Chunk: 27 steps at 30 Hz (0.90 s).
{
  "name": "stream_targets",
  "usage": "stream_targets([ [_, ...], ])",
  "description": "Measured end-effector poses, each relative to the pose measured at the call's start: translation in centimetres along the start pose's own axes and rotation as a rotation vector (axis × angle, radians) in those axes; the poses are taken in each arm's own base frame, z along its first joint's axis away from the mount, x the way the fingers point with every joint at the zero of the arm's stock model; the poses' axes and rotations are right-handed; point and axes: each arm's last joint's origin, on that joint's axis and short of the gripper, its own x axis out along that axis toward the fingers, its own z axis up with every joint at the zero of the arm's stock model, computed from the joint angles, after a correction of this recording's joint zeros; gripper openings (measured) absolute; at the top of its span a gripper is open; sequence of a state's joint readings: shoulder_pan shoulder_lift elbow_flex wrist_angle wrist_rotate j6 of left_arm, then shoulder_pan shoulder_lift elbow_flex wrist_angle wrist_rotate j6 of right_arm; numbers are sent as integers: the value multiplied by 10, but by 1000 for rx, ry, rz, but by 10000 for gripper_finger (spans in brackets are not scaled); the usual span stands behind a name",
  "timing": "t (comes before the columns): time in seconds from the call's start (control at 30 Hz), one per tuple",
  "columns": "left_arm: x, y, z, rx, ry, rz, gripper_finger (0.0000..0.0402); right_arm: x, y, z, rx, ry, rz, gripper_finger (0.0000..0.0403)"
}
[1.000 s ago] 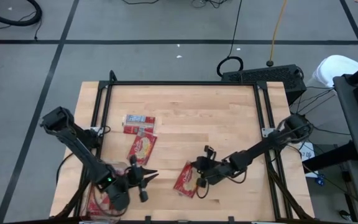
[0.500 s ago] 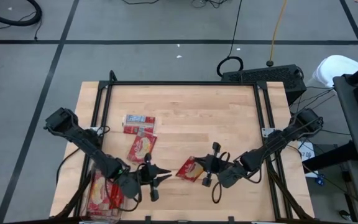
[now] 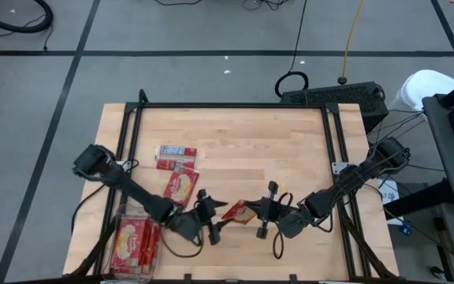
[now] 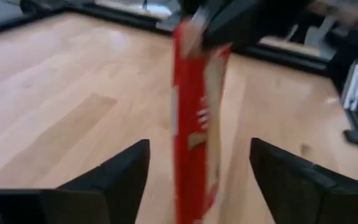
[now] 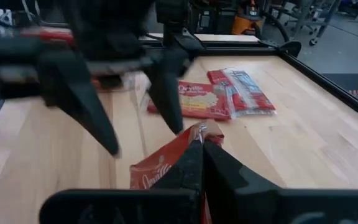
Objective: Sort popcorn bags into baskets
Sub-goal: Put the popcorn bag into the transparent bin
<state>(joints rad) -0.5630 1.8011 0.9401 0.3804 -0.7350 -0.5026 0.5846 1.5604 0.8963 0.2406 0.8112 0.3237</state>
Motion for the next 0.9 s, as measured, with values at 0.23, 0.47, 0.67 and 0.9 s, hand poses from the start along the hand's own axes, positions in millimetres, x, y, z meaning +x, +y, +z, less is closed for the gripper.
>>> stream_targets([
  [0.23,32,11,-16,0,56,-92,276,0,0,0,2,-1,3,0],
  [0.47,39,12,-23,92,64,-137,114,-3,5,0,-2,1,58,0],
  [0.67,26,10,-8,138,75,-165,27,-13,13,2,18,2,151,0],
  [0.9,-8,15,13,204,190,-136,23,-32,23,1,30,8,191,49],
])
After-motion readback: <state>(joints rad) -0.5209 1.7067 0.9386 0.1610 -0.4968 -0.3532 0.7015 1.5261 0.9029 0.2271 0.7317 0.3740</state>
